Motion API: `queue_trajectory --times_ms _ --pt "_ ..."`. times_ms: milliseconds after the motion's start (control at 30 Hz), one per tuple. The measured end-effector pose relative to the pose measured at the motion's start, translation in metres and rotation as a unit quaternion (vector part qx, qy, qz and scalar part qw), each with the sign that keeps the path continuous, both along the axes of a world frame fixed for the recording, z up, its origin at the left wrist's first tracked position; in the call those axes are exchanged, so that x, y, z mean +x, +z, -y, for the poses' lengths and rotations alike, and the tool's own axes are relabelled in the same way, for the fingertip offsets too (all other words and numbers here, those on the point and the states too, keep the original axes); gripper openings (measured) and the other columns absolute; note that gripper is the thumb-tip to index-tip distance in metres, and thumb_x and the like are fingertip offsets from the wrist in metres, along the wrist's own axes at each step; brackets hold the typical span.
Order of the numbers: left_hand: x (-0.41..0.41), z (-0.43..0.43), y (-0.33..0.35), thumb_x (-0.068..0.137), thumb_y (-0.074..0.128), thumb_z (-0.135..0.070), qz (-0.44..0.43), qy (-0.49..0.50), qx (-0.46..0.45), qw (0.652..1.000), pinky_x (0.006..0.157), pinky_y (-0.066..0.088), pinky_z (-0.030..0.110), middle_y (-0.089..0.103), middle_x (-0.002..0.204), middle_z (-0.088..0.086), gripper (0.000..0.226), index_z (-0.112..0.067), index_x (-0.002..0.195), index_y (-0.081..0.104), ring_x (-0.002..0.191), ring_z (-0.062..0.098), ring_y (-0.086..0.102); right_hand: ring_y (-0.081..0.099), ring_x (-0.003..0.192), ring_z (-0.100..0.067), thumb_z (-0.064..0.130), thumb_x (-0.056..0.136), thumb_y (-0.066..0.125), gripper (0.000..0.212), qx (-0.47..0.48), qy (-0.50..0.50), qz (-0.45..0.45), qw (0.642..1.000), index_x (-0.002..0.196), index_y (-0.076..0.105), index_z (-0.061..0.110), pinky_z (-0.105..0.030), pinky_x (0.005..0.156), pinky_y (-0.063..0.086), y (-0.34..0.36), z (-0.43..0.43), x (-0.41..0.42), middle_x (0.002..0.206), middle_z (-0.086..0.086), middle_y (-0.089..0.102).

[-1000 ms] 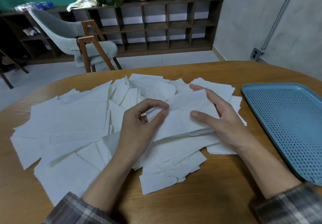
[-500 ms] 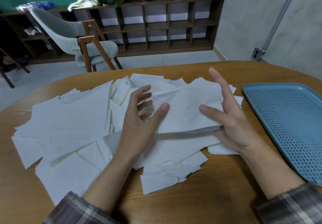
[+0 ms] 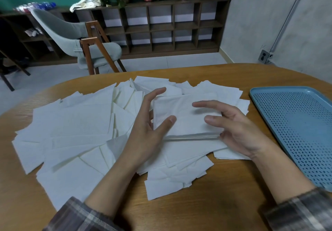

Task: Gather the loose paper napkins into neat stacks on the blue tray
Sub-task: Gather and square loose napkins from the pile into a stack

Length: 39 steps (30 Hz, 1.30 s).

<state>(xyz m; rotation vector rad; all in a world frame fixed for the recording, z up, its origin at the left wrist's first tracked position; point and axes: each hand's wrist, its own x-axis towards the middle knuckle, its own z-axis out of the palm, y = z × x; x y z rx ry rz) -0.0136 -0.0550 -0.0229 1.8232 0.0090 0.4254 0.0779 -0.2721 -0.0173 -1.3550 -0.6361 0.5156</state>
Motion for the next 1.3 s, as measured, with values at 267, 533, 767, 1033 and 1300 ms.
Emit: queue_trajectory --times_ms 267,533,767,1033,1300 --pt "0.005 0.004 -0.016 0.087 0.086 -0.033 0.036 0.043 0.168 0.984 0.095 0.049 0.015 0.052 0.139 -0.018 0.063 -0.037 0.14 0.052 0.127 0.005 0.055 0.06 0.124 0.009 0.003 0.095 0.073 0.032 -0.087 -0.21 0.154 0.962 0.12 0.078 0.023 -0.002 0.098 0.039 -0.008 0.001 0.011 0.122 0.021 0.075" --pt "0.003 0.008 -0.027 0.083 0.084 -0.055 -0.013 -0.141 0.324 0.935 0.106 0.045 0.035 0.06 0.125 -0.021 0.034 -0.038 0.111 0.074 0.125 0.005 0.053 0.061 0.122 0.009 0.002 0.096 0.071 0.031 -0.103 -0.23 0.169 0.953 0.118 0.078 0.023 -0.001 0.097 0.038 -0.013 0.001 0.014 0.12 0.021 0.075" --pt "0.0 0.007 -0.024 0.087 0.084 -0.039 -0.005 -0.118 0.266 0.957 0.103 0.05 0.041 0.07 0.118 -0.023 0.01 -0.033 0.094 0.083 0.118 0.003 0.063 0.06 0.121 0.01 0.003 0.096 0.071 0.029 -0.104 -0.22 0.165 0.956 0.115 0.078 0.023 0.0 0.098 0.037 -0.012 0.0 0.011 0.117 0.022 0.076" --pt "-0.004 0.008 -0.012 0.093 0.079 -0.015 -0.009 -0.084 0.157 0.984 0.094 0.053 0.025 0.078 0.096 -0.016 0.004 -0.018 0.093 0.081 0.1 0.006 0.072 0.06 0.125 0.005 0.013 0.102 0.065 0.021 -0.089 -0.169 0.148 0.97 0.114 0.079 0.023 -0.013 0.103 0.038 -0.012 0.0 0.012 0.121 0.017 0.076" --pt "0.0 0.006 -0.005 0.096 0.075 -0.011 0.018 0.019 -0.048 0.998 0.083 0.055 0.017 0.078 0.096 -0.004 0.004 -0.012 0.097 0.078 0.093 0.014 0.073 0.075 0.103 -0.01 0.031 0.093 0.076 0.013 -0.058 -0.114 0.116 0.985 0.102 0.082 0.024 -0.02 0.084 0.053 -0.01 -0.005 -0.001 0.105 0.007 0.081"
